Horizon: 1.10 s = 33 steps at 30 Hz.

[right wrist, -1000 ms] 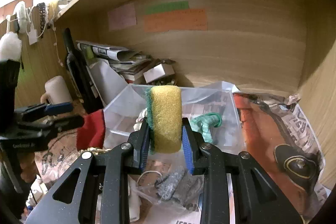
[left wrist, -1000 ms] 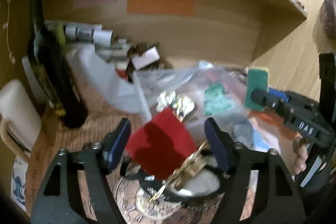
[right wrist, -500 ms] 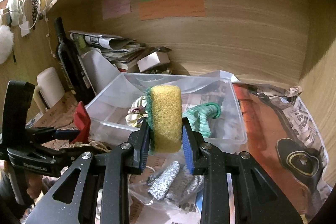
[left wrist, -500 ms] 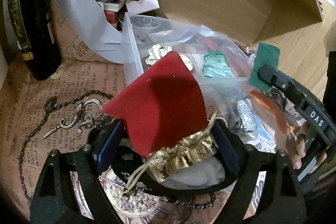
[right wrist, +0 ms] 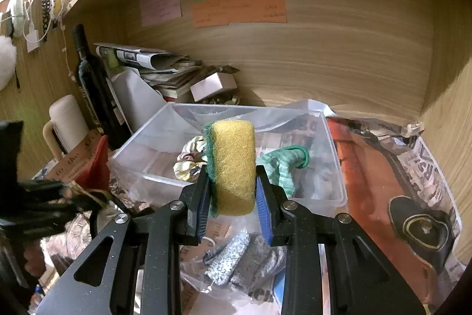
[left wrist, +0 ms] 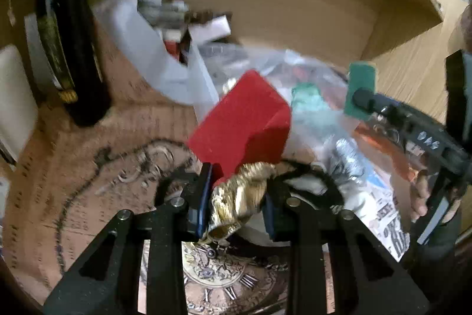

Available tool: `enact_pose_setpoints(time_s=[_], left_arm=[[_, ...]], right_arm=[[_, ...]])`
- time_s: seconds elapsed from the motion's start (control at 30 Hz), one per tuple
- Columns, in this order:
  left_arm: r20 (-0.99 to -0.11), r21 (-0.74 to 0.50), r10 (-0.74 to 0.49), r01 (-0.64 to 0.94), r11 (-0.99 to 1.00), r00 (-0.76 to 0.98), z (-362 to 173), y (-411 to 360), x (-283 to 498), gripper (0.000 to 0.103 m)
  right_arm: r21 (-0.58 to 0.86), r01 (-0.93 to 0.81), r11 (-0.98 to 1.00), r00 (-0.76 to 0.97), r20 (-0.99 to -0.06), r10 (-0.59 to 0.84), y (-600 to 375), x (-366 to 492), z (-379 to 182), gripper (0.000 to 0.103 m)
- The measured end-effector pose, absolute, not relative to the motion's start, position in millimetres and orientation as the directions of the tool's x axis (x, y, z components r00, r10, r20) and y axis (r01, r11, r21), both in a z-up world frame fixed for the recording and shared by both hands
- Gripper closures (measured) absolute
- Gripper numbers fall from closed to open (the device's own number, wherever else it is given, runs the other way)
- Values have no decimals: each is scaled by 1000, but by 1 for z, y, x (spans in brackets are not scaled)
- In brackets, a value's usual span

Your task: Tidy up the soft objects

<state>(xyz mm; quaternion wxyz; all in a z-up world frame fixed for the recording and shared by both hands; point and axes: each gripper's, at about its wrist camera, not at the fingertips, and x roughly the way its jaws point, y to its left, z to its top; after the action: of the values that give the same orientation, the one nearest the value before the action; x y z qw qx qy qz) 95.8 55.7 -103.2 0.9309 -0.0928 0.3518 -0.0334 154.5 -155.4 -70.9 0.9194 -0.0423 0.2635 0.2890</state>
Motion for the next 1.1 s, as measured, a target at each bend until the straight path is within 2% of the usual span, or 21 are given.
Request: enact_pose_setpoints(time_s=[0.2,0.37,0.53,0.73,0.9,1.0,1.03,1.1], left_arm=[[-564,-181,-113,12,983,818,-65,57,96,76],[-530,-151,-114,39,988,840,-45,51,118,75],[-575,-125,-112,48,991,811,-49,44,159,75],[-668,-132,-123,47,990,734,-75,40,199,75],[-708,-125,-117,40,991,697,-92,40,219,75],[-716,-114,-112,43,993,689,-96,40,224,75],[-716,-113,-112,45,993,689,-96,39,224,75],[-717,-115,-118,51,992,687,-94,38,222,70]], right_arm=[[53,-552,832,710,-495,502,-151,159,-63,77],[38,-554,831,713,-494,498,-145,168,-57,77],[26,-561,828,688,-541,483,-132,187,-64,77],[22,-564,826,645,-613,456,-118,207,-83,77],[14,-564,826,621,-651,436,-111,214,-95,77],[17,-556,831,614,-665,424,-111,216,-100,66],[18,-551,834,617,-665,422,-112,217,-99,55],[18,-541,841,629,-655,419,-114,216,-97,42]])
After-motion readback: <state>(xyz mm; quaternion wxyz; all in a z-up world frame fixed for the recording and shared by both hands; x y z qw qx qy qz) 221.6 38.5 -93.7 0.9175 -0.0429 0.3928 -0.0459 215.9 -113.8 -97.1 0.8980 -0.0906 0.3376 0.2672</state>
